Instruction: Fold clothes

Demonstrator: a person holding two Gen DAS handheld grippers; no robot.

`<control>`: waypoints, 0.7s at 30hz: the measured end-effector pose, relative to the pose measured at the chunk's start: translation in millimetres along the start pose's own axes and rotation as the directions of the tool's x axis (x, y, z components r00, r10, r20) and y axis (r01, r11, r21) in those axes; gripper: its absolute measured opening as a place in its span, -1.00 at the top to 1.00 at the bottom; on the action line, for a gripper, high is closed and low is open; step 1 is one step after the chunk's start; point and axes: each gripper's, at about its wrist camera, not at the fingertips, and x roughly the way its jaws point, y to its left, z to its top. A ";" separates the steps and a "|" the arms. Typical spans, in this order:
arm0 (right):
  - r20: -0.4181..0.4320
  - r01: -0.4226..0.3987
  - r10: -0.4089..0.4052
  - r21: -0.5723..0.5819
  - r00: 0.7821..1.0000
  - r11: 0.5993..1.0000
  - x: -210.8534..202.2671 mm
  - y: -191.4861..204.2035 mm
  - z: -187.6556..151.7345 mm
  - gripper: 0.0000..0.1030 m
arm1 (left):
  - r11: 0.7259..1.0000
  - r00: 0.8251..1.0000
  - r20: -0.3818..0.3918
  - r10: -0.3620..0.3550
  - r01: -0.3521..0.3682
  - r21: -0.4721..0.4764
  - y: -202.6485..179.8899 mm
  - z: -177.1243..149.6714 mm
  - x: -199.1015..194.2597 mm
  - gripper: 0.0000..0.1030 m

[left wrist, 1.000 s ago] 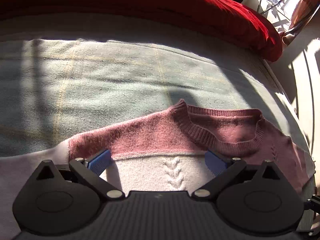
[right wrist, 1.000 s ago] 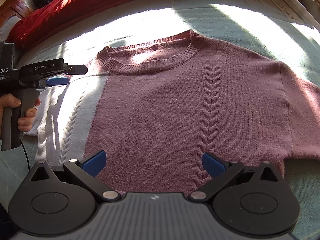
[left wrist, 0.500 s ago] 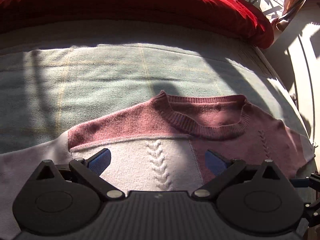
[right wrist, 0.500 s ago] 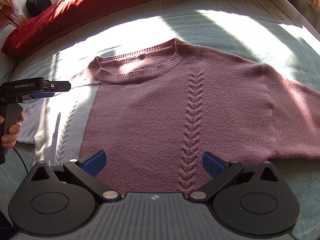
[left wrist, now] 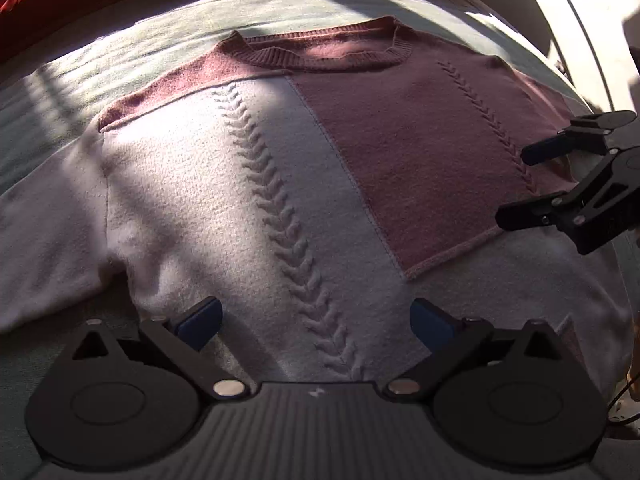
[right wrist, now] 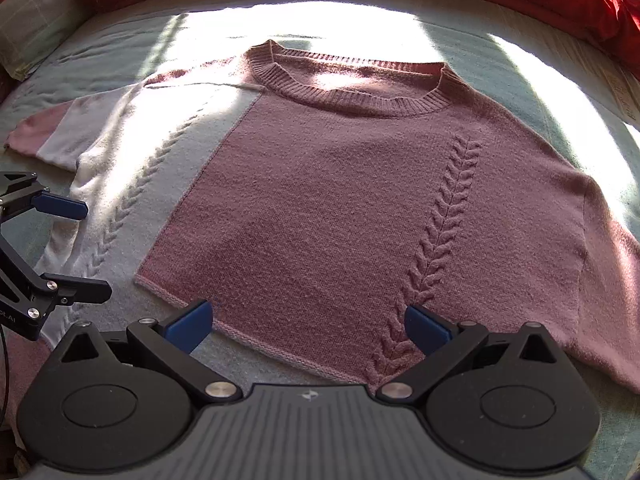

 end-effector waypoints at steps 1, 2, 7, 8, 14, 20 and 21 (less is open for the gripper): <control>-0.005 -0.006 0.006 -0.013 1.000 1.000 1.1 3.5 -2.4 -1.00 | 1.000 1.000 -0.002 0.013 -0.013 -0.010 2.8 -4.2 0.2 -0.93; -0.012 -0.010 0.010 -0.028 1.000 1.000 1.7 6.5 -5.7 -1.00 | 0.999 1.000 -0.006 0.022 -0.023 -0.023 6.4 -8.0 -0.1 -0.93; -0.049 0.000 -0.006 -0.104 0.999 0.995 0.9 12.6 -24.3 -1.00 | 1.000 1.000 -0.013 0.009 -0.009 -0.006 7.2 -20.6 -18.6 -0.93; -0.052 0.003 -0.010 -0.120 0.999 0.993 -0.3 12.9 -28.2 -1.00 | 1.000 1.000 -0.009 -0.004 0.004 0.005 4.4 -22.2 -23.0 -0.93; -0.047 -0.009 -0.001 -0.210 0.999 0.978 -0.6 14.0 -51.4 -1.00 | 0.984 0.999 -0.007 -0.035 0.035 0.174 -26.3 -41.8 -29.1 -0.93; -0.021 0.018 -0.026 -0.310 0.999 0.951 -4.8 18.9 -70.7 -1.00 | 0.972 0.998 -0.058 -0.018 0.032 0.233 -43.0 -72.9 -25.5 -0.93; -0.019 0.023 -0.030 -0.311 0.999 0.950 -7.1 19.0 -73.1 -1.00 | 0.972 0.998 -0.066 -0.018 0.033 0.231 -44.3 -75.9 -28.3 -0.93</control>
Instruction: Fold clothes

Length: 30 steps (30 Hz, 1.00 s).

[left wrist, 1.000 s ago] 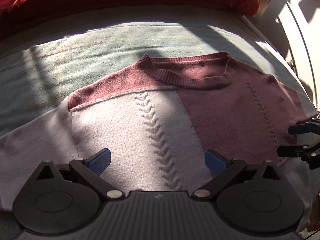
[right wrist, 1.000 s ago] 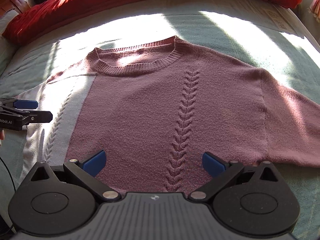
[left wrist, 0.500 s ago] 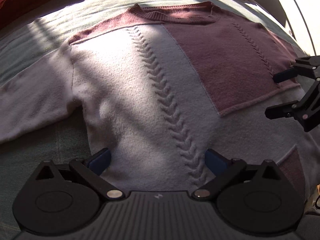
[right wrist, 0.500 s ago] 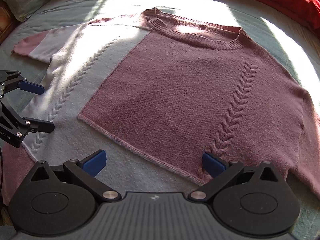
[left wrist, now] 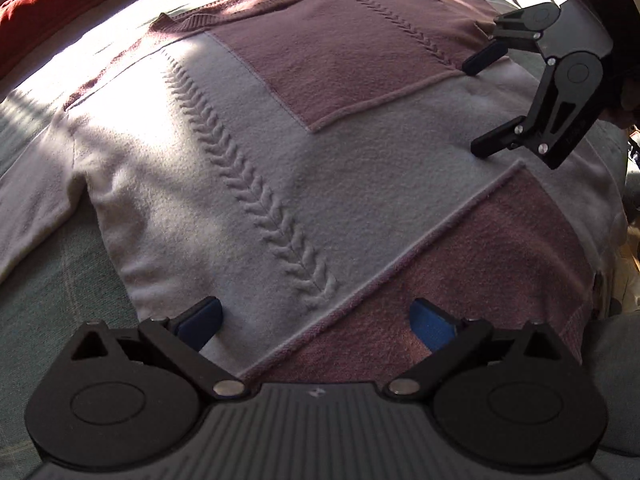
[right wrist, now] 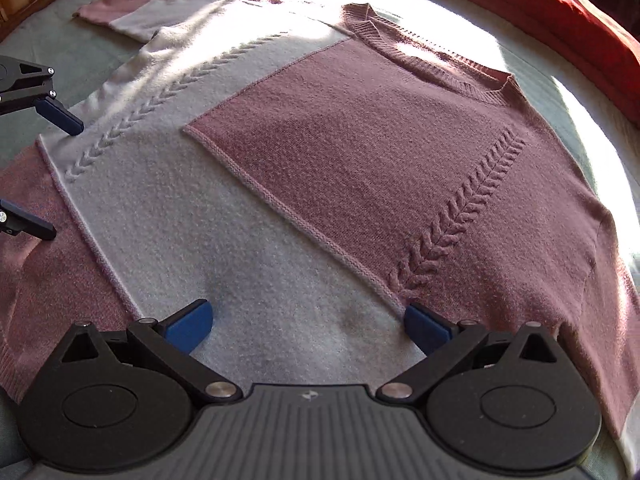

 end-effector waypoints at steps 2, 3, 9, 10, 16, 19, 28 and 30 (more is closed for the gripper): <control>0.019 -0.001 0.000 0.011 1.000 1.000 -9.9 2.1 -4.2 -1.00 | 1.000 1.000 -0.007 -0.001 0.001 -0.003 -4.5 -4.4 -7.0 -0.93; 0.036 -0.020 0.020 0.013 0.999 1.000 -16.3 4.1 -6.0 -1.00 | 1.000 1.000 -0.008 -0.006 0.006 0.002 -7.4 -5.8 -10.4 -0.93; 0.014 -0.125 0.129 -0.166 0.992 0.978 -18.9 43.4 -20.7 -1.00 | 0.995 1.000 -0.024 -0.015 0.018 0.099 -25.1 -9.7 -1.2 -0.93; 0.003 -0.117 0.120 -0.201 0.993 0.972 -16.3 48.3 -26.1 -1.00 | 0.994 1.000 -0.027 -0.009 0.012 0.110 -25.7 -12.9 1.0 -0.93; -0.021 -0.093 0.091 -0.321 0.996 0.942 -32.0 44.8 -63.6 -1.00 | 0.986 0.999 -0.054 -0.009 0.018 0.163 -31.6 -26.5 -11.7 -0.94; -0.011 -0.088 0.090 -0.343 0.996 0.935 -39.6 45.6 -66.2 -1.00 | 0.974 0.998 0.002 -0.064 0.062 0.217 -44.1 -18.9 -24.7 -0.93; 0.037 -0.131 0.168 -0.476 0.985 0.870 -35.6 75.4 -53.4 -1.00 | 0.881 0.958 -0.102 -0.269 0.288 0.376 -89.3 -21.5 -1.4 -0.93; 0.037 -0.125 0.166 -0.508 0.985 0.853 -37.4 79.7 -57.2 -1.00 | 0.891 0.956 -0.117 -0.269 0.293 0.348 -87.9 -28.0 -3.8 -0.93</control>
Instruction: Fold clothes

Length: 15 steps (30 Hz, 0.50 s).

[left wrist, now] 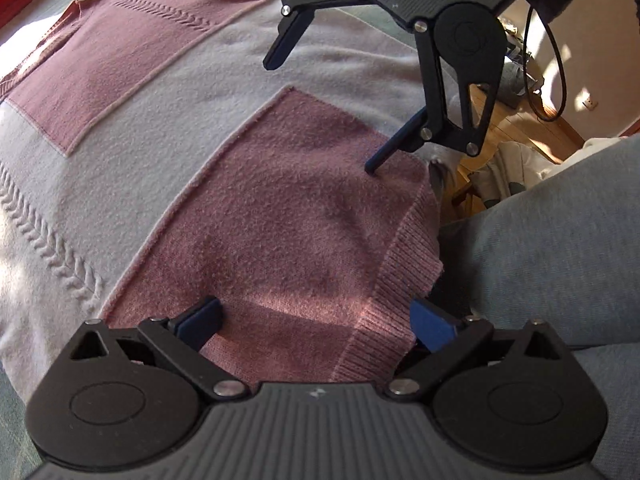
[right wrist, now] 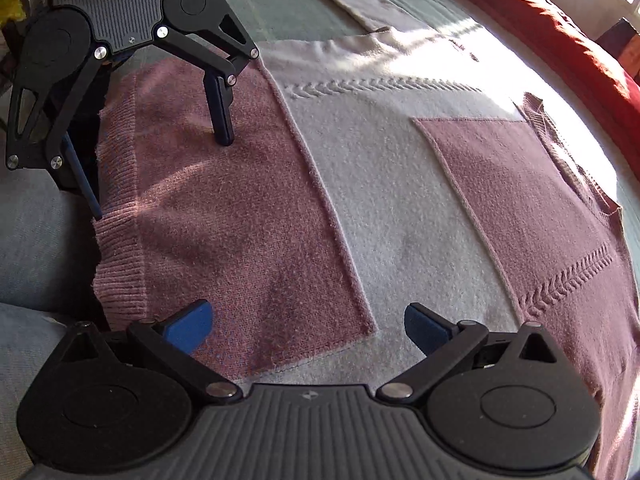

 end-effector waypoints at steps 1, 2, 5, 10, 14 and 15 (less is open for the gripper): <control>-0.001 0.001 -0.001 -0.017 1.000 1.000 -1.0 2.8 -0.9 -1.00 | 1.000 1.000 -0.002 -0.012 0.012 -0.014 -1.2 -1.7 -3.1 -0.93; 0.003 0.004 -0.004 -0.029 1.000 1.000 -2.6 5.2 -1.3 -1.00 | 0.999 1.000 0.000 -0.031 0.031 -0.029 -2.5 -2.1 -7.8 -0.93; 0.059 0.000 0.002 -0.022 0.998 1.000 -7.3 6.1 6.3 -1.00 | 0.999 0.999 0.040 -0.014 0.015 -0.033 -4.2 2.9 -17.2 -0.93; 0.078 -0.215 0.214 0.004 0.974 0.977 0.4 5.2 24.5 -1.00 | 0.995 0.999 0.021 -0.043 0.045 -0.088 9.7 10.8 -4.5 -0.93; 0.019 -0.425 0.424 0.041 0.905 0.904 6.8 11.7 26.2 -1.00 | 0.981 0.990 -0.029 -0.135 0.130 -0.146 9.3 3.9 0.1 -0.93; -0.006 -0.479 0.480 0.072 0.877 0.875 8.5 15.3 24.2 -1.00 | 0.975 0.986 -0.041 -0.161 0.152 -0.161 8.0 1.5 0.4 -0.93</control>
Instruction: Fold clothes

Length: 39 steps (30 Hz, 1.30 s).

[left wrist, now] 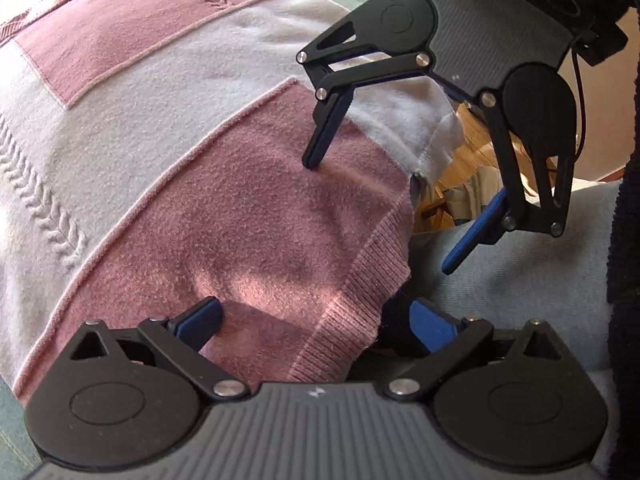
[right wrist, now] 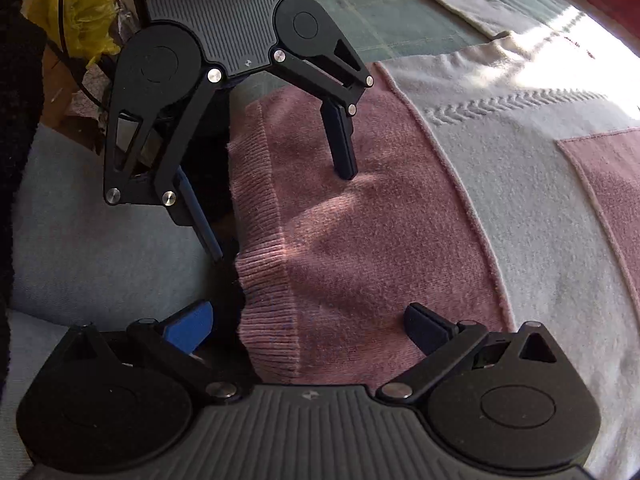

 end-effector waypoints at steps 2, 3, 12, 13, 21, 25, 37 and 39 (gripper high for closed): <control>-0.018 -0.051 0.052 0.041 0.998 0.998 2.0 2.3 -0.5 -1.00 | 1.000 1.000 -0.004 -0.007 0.007 -0.013 -3.5 -2.9 -2.2 -0.93; -0.021 -0.064 0.065 0.058 0.998 0.996 2.2 3.0 -0.1 -1.00 | 1.000 1.000 0.004 -0.001 0.001 -0.013 -4.4 -2.3 -4.9 -0.93; 0.047 -0.028 0.018 0.217 0.999 0.976 -0.4 -15.9 9.3 -1.00 | 0.991 0.989 0.071 0.128 -0.125 -0.048 12.5 4.6 -14.2 -0.93; 0.041 -0.036 0.026 0.246 0.999 0.969 1.9 -19.0 7.8 -1.00 | 0.991 0.991 0.057 0.124 -0.121 -0.058 14.3 1.4 -13.3 -0.93; 0.125 0.238 -0.281 0.279 0.952 0.930 -44.0 -27.2 -7.3 -1.00 | 0.941 0.920 0.204 0.336 -0.338 -0.025 19.0 0.2 -35.6 -0.93; 0.115 0.418 -0.438 0.161 0.892 0.894 -34.7 -33.8 -14.4 -1.00 | 0.867 0.859 0.264 0.438 -0.481 0.127 25.2 2.0 -21.4 -0.93; -0.021 0.429 -0.429 0.023 0.903 0.903 -39.0 -9.3 -70.7 -1.00 | 0.846 0.885 0.190 0.426 -0.464 0.263 21.3 -31.1 -22.3 -0.94; -0.006 0.440 -0.440 0.033 0.898 0.897 -47.9 -10.3 -71.8 -1.00 | 0.832 0.883 0.214 0.418 -0.467 0.299 17.3 -28.0 -26.9 -0.94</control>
